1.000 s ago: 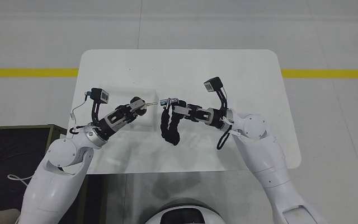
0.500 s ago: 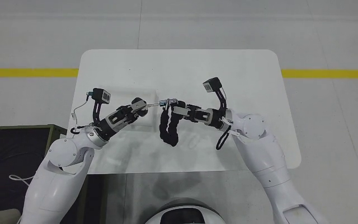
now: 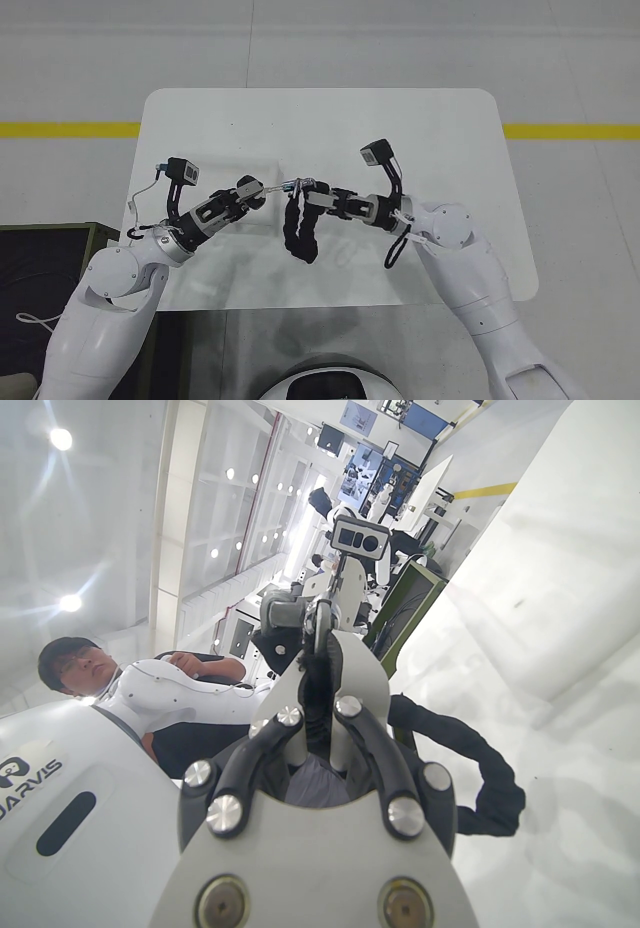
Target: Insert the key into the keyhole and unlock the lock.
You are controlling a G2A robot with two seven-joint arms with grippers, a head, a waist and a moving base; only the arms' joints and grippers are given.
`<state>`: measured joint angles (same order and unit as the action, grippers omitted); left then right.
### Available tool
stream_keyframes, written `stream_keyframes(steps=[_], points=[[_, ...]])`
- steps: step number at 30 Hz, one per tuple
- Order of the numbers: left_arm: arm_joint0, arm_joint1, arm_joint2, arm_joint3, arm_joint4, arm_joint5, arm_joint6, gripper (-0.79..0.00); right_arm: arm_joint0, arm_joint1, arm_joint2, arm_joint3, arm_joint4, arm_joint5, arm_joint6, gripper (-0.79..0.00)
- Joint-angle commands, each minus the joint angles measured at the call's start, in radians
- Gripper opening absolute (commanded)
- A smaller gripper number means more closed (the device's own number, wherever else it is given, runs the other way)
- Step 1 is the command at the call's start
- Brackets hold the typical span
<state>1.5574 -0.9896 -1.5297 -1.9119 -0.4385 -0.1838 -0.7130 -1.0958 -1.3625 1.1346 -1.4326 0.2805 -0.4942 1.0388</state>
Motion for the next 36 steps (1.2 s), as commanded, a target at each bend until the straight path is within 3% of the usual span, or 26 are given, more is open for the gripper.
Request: stream_keyframes(steps=[1,31,32,33,36], points=[[-0.001,-0.001,-0.002,-0.001,0.011,-0.004,-0.002,-0.785,0.001,0.0,-0.003,-0.001,-0.005,0.0,-0.002,-0.785],[0.001,-0.022,-0.018,-0.002,0.025,-0.017,-0.085,-0.785,0.012,0.002,-0.044,0.002,0.012,-0.003,0.002,-0.785],[0.002,-0.023,-0.019,-0.003,0.023,-0.021,-0.085,-0.422,0.012,0.002,-0.045,0.0,0.014,-0.003,0.004,-0.785],[0.003,-0.024,-0.019,-0.002,0.019,-0.018,-0.085,0.0,0.013,0.002,-0.044,0.001,0.015,-0.004,0.002,-0.785],[0.004,-0.026,-0.021,-0.005,0.011,-0.022,-0.095,0.0,0.014,0.003,-0.038,0.004,0.04,0.0,0.004,-0.785]])
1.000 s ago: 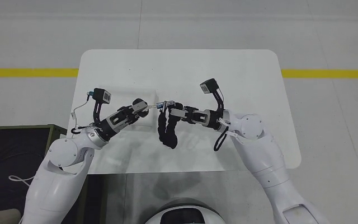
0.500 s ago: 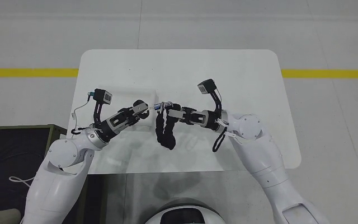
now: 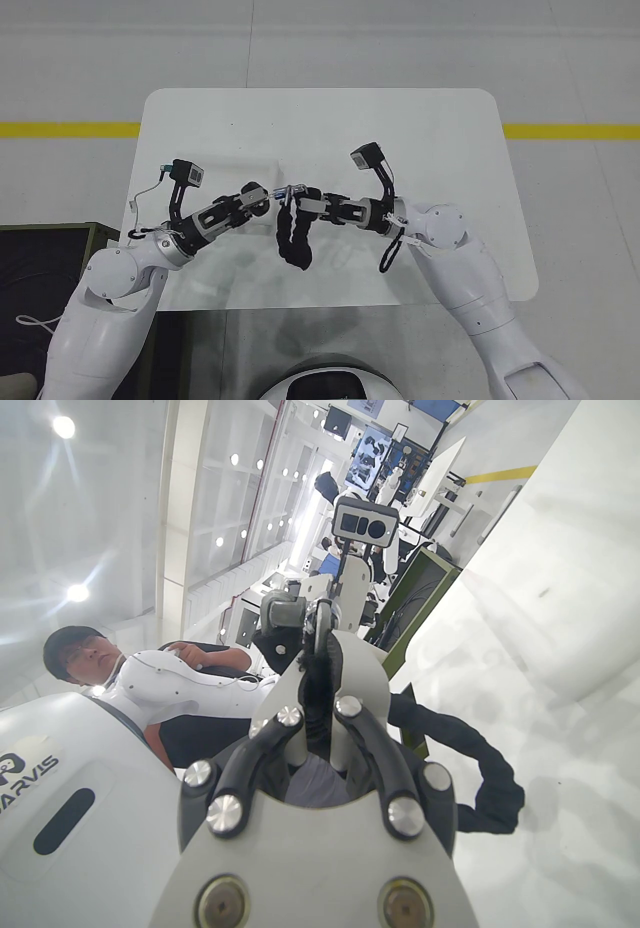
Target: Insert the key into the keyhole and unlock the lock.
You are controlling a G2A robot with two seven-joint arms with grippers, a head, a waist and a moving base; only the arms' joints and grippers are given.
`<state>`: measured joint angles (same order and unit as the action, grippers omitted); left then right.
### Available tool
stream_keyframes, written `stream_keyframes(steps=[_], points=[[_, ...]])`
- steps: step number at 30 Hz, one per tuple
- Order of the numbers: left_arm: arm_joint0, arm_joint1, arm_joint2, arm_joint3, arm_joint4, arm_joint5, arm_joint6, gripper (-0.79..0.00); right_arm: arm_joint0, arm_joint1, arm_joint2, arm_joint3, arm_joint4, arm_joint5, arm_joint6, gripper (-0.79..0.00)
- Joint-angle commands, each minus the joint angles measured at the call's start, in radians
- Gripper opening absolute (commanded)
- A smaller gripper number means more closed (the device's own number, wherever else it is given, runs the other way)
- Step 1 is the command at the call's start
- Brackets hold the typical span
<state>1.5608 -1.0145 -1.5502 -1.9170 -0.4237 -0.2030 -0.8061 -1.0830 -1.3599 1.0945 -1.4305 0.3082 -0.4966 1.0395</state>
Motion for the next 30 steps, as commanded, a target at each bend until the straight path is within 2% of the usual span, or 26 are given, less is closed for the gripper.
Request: stream_keyframes(steps=[1,6,10,11,12,13,14,19,20,25,27,30], points=[[0.002,-0.002,0.0,0.0,-0.013,-0.004,-0.002,0.0,0.003,0.001,0.005,0.005,0.028,0.006,0.009,-0.785],[-0.002,-0.005,-0.004,0.022,-0.087,0.022,-0.038,0.0,0.02,0.008,0.036,0.027,0.151,0.055,0.114,-0.785],[-0.017,-0.007,-0.006,0.043,-0.125,0.035,-0.097,0.0,0.042,0.019,0.055,0.046,0.151,0.11,0.209,-0.785],[-0.018,-0.007,-0.006,0.045,-0.13,0.03,-0.114,-0.049,0.046,0.021,0.06,0.047,0.132,0.112,0.217,-0.785],[-0.019,-0.007,-0.008,0.047,-0.125,0.018,-0.125,-0.185,0.049,0.024,0.064,0.048,0.114,0.115,0.221,-0.785],[-0.019,-0.007,-0.012,0.048,-0.11,0.002,-0.129,-0.428,0.051,0.026,0.068,0.045,0.092,0.114,0.218,-0.785],[-0.016,-0.008,-0.011,0.046,-0.092,-0.014,-0.136,-0.483,0.052,0.028,0.071,0.041,0.069,0.112,0.21,-0.785],[-0.009,-0.01,-0.011,0.044,-0.067,-0.034,-0.149,-0.526,0.047,0.031,0.069,0.014,0.031,0.118,0.191,-0.785],[-0.009,-0.011,-0.011,0.044,-0.069,-0.034,-0.15,-0.653,0.047,0.032,0.067,0.012,0.029,0.121,0.191,-0.785],[-0.006,-0.014,-0.014,0.044,-0.051,-0.04,-0.139,-0.656,0.051,0.033,0.057,0.013,0.016,0.129,0.184,-0.785],[-0.004,-0.015,-0.014,0.044,-0.047,-0.043,-0.137,-0.785,0.052,0.033,0.052,0.014,0.02,0.133,0.182,-0.785],[-0.002,-0.016,-0.013,0.04,-0.042,-0.046,-0.146,-0.785,0.054,0.032,0.046,0.016,0.031,0.138,0.177,-0.785]])
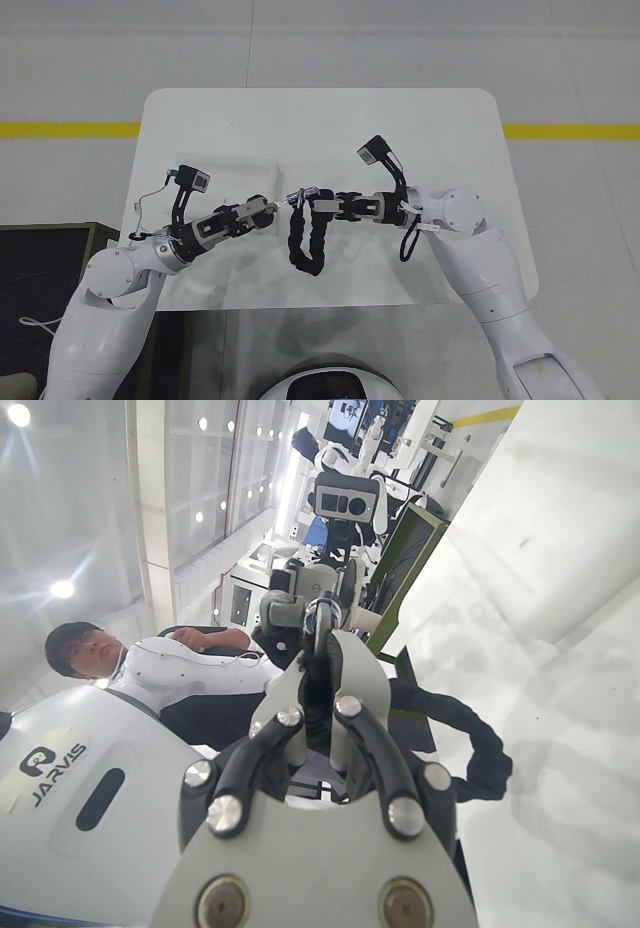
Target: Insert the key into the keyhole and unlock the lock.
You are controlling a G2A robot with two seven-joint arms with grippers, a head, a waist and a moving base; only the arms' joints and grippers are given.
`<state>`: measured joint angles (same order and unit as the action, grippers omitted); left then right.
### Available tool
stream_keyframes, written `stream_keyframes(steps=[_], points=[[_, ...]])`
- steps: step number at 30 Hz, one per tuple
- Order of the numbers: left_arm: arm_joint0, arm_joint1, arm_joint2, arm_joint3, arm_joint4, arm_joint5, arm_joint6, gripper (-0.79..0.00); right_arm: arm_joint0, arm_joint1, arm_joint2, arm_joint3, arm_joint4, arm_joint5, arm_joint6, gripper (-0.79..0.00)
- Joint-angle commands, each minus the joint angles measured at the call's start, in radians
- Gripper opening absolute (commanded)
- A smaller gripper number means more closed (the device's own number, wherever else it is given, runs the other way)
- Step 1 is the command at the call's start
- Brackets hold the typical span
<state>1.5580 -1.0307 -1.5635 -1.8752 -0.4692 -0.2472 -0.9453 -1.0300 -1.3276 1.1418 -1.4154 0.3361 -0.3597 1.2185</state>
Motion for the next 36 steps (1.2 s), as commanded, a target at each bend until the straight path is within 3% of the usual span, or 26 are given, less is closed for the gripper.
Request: stream_keyframes(steps=[1,25,26,32,36], points=[[0.001,0.0,0.0,-0.004,0.011,-0.006,-0.014,-0.785,0.002,0.0,-0.004,0.002,0.004,0.001,-0.003,-0.785],[0.001,-0.005,0.005,-0.01,0.063,0.037,-0.03,-0.785,0.011,0.001,-0.02,0.011,0.012,0.005,0.0,-0.785],[0.0,-0.005,-0.001,-0.024,0.085,0.017,-0.022,-0.785,0.011,0.001,-0.02,0.011,0.012,0.005,0.0,-0.785],[0.071,-0.013,-0.029,-0.132,0.431,-0.36,0.174,-0.785,-0.04,0.009,-0.003,-0.052,-0.001,0.03,-0.042,-0.785],[0.087,-0.024,-0.035,-0.136,0.651,-0.502,0.325,-0.785,-0.047,0.014,0.0,-0.072,-0.019,0.037,-0.047,-0.785]])
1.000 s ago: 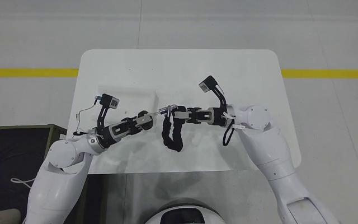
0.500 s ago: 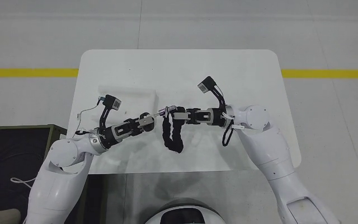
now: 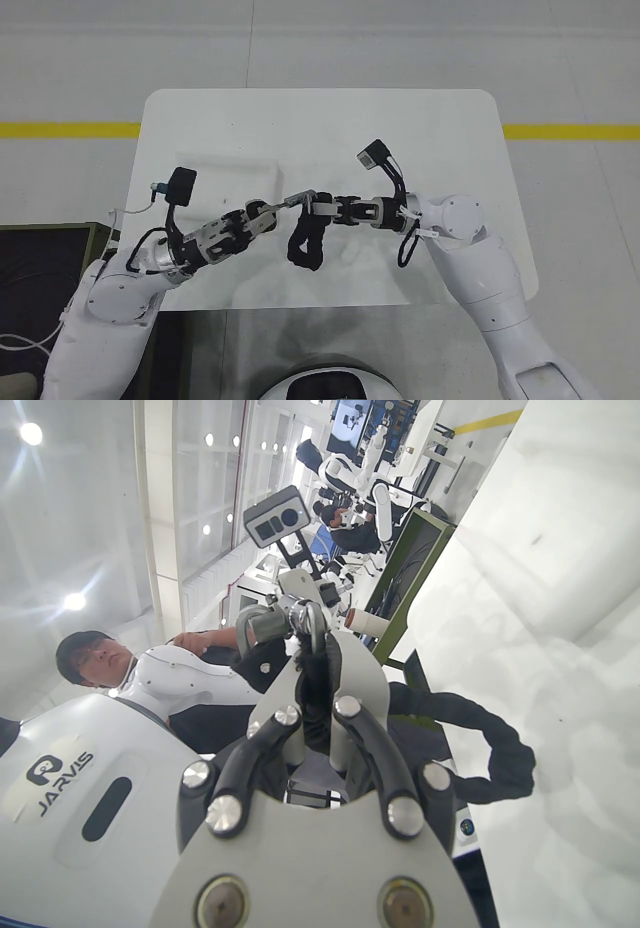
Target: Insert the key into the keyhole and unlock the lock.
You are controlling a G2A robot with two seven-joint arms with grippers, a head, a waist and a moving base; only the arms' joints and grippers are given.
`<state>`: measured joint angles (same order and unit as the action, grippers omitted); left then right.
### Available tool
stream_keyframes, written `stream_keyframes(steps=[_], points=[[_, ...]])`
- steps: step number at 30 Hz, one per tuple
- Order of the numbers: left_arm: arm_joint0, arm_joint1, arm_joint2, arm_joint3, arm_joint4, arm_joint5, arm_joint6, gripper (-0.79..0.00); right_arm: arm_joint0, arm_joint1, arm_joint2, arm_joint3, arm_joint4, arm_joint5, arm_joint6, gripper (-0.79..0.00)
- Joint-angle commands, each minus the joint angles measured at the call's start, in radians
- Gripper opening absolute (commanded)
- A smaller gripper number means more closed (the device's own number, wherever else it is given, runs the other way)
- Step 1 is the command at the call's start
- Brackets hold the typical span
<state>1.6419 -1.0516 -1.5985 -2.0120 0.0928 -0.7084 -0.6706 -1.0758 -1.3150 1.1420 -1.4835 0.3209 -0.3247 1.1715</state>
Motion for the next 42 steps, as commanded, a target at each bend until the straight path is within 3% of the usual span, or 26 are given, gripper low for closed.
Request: stream_keyframes(steps=[1,13,24,34,42], points=[[0.005,-0.006,0.0,0.001,0.147,-0.061,0.09,-0.785,-0.002,0.002,0.0,-0.007,-0.004,0.004,-0.001,-0.785],[0.002,-0.039,0.02,0.015,0.737,-0.149,0.515,-0.785,0.004,0.011,-0.002,-0.021,-0.037,0.004,-0.017,-0.785],[-0.019,-0.05,0.044,0.047,1.363,-0.133,1.048,-0.785,-0.001,0.018,-0.009,-0.035,-0.084,0.003,-0.057,-0.785],[-0.026,-0.037,0.073,0.123,1.751,0.043,1.395,-0.785,-0.006,0.026,-0.009,-0.047,-0.112,0.007,-0.077,-0.785],[-0.044,-0.03,0.086,0.18,1.869,0.179,1.515,-0.785,-0.016,0.031,-0.016,-0.067,-0.15,0.016,-0.099,-0.785]])
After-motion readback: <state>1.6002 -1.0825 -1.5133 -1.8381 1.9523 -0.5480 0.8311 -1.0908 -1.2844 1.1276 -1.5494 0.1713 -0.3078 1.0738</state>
